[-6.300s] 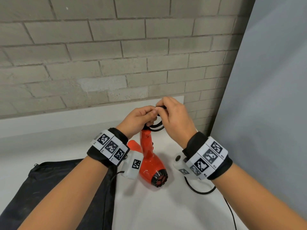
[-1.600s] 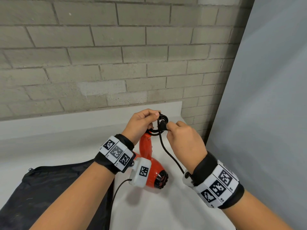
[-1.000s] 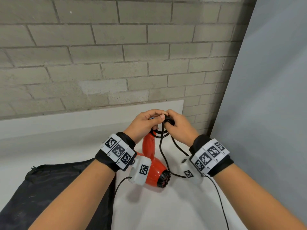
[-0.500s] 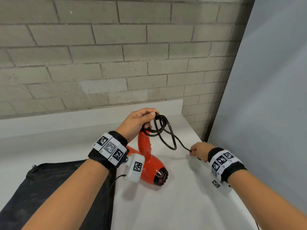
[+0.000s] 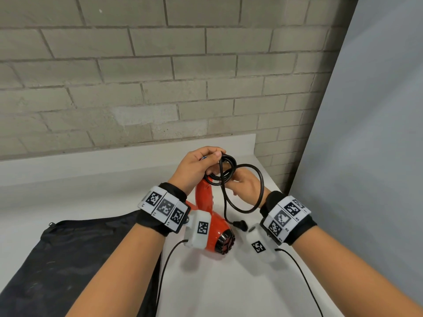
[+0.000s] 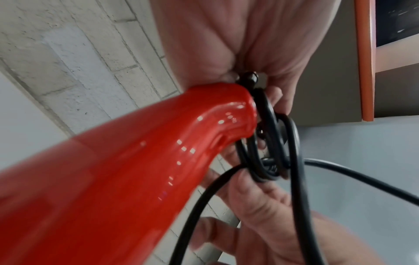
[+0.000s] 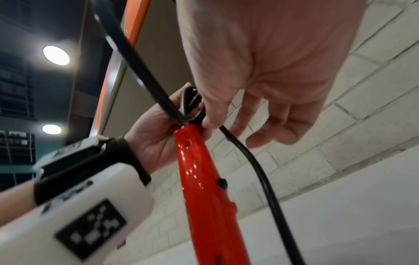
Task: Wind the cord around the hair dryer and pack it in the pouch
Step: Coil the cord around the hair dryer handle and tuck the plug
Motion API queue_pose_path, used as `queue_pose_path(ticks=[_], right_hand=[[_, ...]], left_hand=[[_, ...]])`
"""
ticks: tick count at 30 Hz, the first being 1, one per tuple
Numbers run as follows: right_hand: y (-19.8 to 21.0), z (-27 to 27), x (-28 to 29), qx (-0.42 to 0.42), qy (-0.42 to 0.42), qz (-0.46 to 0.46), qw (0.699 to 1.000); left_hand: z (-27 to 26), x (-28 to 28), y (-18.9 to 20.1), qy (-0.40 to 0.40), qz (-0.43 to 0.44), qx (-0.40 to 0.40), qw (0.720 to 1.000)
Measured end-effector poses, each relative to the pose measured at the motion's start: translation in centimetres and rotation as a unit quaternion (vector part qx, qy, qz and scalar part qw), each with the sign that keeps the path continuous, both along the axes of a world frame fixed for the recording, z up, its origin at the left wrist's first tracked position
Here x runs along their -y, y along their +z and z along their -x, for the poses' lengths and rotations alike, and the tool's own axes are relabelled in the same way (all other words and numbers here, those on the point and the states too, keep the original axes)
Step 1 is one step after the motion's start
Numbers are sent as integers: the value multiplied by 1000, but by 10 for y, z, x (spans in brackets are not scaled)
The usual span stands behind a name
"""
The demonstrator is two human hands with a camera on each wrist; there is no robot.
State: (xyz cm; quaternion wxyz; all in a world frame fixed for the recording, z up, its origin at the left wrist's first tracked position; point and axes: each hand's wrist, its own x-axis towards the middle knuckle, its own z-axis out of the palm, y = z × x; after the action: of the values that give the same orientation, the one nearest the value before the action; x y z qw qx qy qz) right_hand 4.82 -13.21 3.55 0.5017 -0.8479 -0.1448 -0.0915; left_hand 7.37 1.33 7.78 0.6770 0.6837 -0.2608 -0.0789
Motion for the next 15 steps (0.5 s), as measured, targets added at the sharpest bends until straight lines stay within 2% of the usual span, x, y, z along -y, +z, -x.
queue_pose_path(ticks=[3, 7, 9, 11, 12, 13, 14, 15], right_hand=[[-9, -6, 1, -28, -62, 13, 998], [-41, -21, 19, -156, -148, 78, 974], [-57, -29, 29, -217, -197, 155, 944], [-64, -31, 34, -272, -209, 303, 889], [-62, -29, 33, -279, -215, 360, 864], [-59, -29, 29, -272, -219, 389, 853], [-55, -30, 26, -246, -218, 385, 862], [-50, -30, 22, -201, -199, 350, 893]], left_hand=[[-2, -3, -2, 21, 6, -4, 1000], [-4, -9, -4, 27, 34, -29, 999], [-3, -11, -3, 28, 36, -34, 998], [-2, -11, -4, 31, 33, -35, 998], [-2, -11, -4, 32, 30, -34, 998], [-2, -11, -4, 31, 28, -33, 999], [-3, -11, -4, 29, 26, -34, 999], [-3, -10, -4, 28, 26, -34, 999]])
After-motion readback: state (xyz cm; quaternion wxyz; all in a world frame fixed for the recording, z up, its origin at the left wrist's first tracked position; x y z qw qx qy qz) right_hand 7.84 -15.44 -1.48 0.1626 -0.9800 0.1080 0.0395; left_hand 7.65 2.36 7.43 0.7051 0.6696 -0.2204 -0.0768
